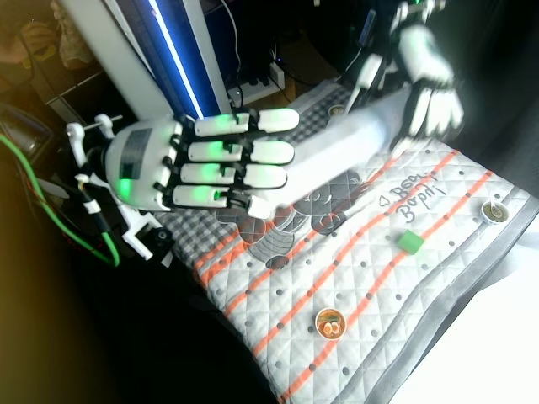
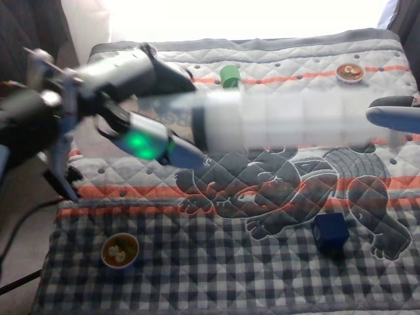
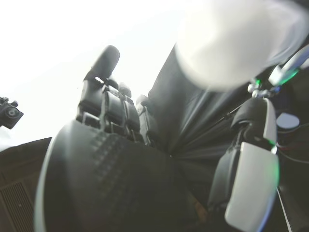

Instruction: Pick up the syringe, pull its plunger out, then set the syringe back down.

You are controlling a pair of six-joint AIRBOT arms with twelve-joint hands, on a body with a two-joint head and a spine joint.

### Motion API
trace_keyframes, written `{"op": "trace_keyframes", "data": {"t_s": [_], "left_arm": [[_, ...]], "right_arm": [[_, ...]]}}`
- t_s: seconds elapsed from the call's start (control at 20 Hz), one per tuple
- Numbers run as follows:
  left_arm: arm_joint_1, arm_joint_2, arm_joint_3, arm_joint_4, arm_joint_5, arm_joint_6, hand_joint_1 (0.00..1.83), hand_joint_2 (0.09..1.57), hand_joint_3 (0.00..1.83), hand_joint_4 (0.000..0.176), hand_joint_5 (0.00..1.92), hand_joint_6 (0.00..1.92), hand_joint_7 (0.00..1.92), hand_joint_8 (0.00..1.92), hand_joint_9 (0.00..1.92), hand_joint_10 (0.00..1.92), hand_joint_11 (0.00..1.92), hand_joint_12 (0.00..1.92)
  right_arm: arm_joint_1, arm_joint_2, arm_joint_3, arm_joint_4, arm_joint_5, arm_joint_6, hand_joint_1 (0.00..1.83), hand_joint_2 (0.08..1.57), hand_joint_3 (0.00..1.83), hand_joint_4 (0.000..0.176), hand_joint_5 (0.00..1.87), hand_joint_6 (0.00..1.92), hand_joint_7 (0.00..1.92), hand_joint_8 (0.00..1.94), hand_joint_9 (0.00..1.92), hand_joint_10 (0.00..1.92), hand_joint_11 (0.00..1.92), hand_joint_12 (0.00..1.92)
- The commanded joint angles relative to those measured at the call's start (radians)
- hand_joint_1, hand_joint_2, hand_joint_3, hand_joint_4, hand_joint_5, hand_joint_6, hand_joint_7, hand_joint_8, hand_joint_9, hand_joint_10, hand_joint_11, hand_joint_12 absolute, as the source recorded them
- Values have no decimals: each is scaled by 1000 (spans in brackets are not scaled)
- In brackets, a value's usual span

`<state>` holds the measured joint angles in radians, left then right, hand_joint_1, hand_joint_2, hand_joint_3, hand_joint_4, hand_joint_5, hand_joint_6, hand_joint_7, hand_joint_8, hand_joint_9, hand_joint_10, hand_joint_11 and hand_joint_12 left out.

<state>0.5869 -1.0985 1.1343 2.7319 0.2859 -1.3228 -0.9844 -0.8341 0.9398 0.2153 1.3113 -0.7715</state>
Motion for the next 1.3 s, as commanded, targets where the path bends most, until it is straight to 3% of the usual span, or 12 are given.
{"op": "trace_keyframes", "data": {"t_s": [0.0, 0.05, 0.2, 0.3, 0.45, 0.55, 0.6, 0.8, 0.9, 1.05, 1.1, 1.25], "left_arm": [[-15, -12, 8, 4, 86, -18, 1079, 1071, 0, 0, 692, 654, 514, 1089, 294, 1523, 171, 1798], [-14, -16, 11, 4, 81, -18, 1079, 1071, 0, 0, 692, 654, 514, 1089, 294, 1523, 171, 1798], [-1, -68, 61, -4, 9, -18, 892, 1043, 0, 0, 569, 139, 431, 100, 211, 500, 0, 1251], [7, -85, 81, -17, -12, -18, 825, 1034, 0, 11, 516, 16, 325, 4, 201, 149, 0, 1100], [16, -96, 97, -36, -22, -18, 705, 938, 0, 125, 177, 0, 19, 0, 4, 2, 0, 814], [20, -97, 101, -48, -22, -18, 698, 874, 0, 153, 18, 0, 0, 0, 0, 0, 0, 497], [24, -94, 98, -55, -12, -18, 669, 882, 0, 153, 3, 0, 0, 0, 0, 0, 0, 349], [47, 4, -19, -70, 166, -22, 374, 1079, 12, 22, 41, 1, 16, 1, 0, 0, 0, 393], [55, 72, -87, 12, 291, -123, 377, 1165, 4, 38, 90, 10, 114, 9, 107, 34, 0, 586], [94, 182, -156, 145, 556, -429, 586, 1206, 3, 0, 254, 48, 274, 31, 246, 74, 0, 1082], [111, 210, -178, 149, 640, -462, 759, 1208, 1, 0, 469, 66, 529, 27, 515, 89, 110, 1281], [155, 288, -256, 158, 884, -476, 838, 1253, 5, 0, 522, 69, 604, 23, 633, 95, 278, 1189]], "right_arm": [[8, 2, 3, -2, 123, 1, 902, 856, 0, 74, 150, 14, 24, 7, 66, 20, 0, 1360], [8, 2, 3, -2, 123, 1, 902, 856, 0, 74, 150, 14, 24, 7, 66, 20, 0, 1360], [8, 2, 4, -3, 124, 1, 827, 873, 4, 69, 146, 9, 39, 10, 100, 31, 0, 1373], [8, 2, 5, -3, 124, 1, 774, 901, 9, 61, 144, 2, 49, 3, 108, 23, 0, 1314], [8, 2, 5, -3, 126, 1, 820, 888, 1, 71, 168, 7, 65, 3, 104, 15, 0, 1281], [8, 2, 5, -3, 128, 1, 821, 900, 4, 82, 175, 5, 66, 1, 107, 12, 0, 1249], [8, 2, 4, -2, 131, 1, 824, 890, 0, 91, 171, 2, 65, 0, 108, 11, 0, 1244], [2, 3, -1, 7, 170, 1, 694, 933, 11, 71, 122, 4, 57, 3, 137, 16, 0, 1193], [-8, 3, -8, 16, 203, 1, 721, 958, 11, 58, 128, 3, 74, 2, 171, 18, 0, 1195], [-21, 11, -24, 19, 279, -8, 579, 1015, 16, 35, 205, 16, 228, 14, 318, 38, 0, 1232], [-22, 20, -38, 19, 302, -38, 615, 1085, 21, 83, 174, 8, 190, 5, 279, 10, 0, 1031], [-24, 55, -89, 19, 400, -139, 442, 1159, 27, 107, 100, 9, 151, 2, 266, 2, 0, 880]]}}
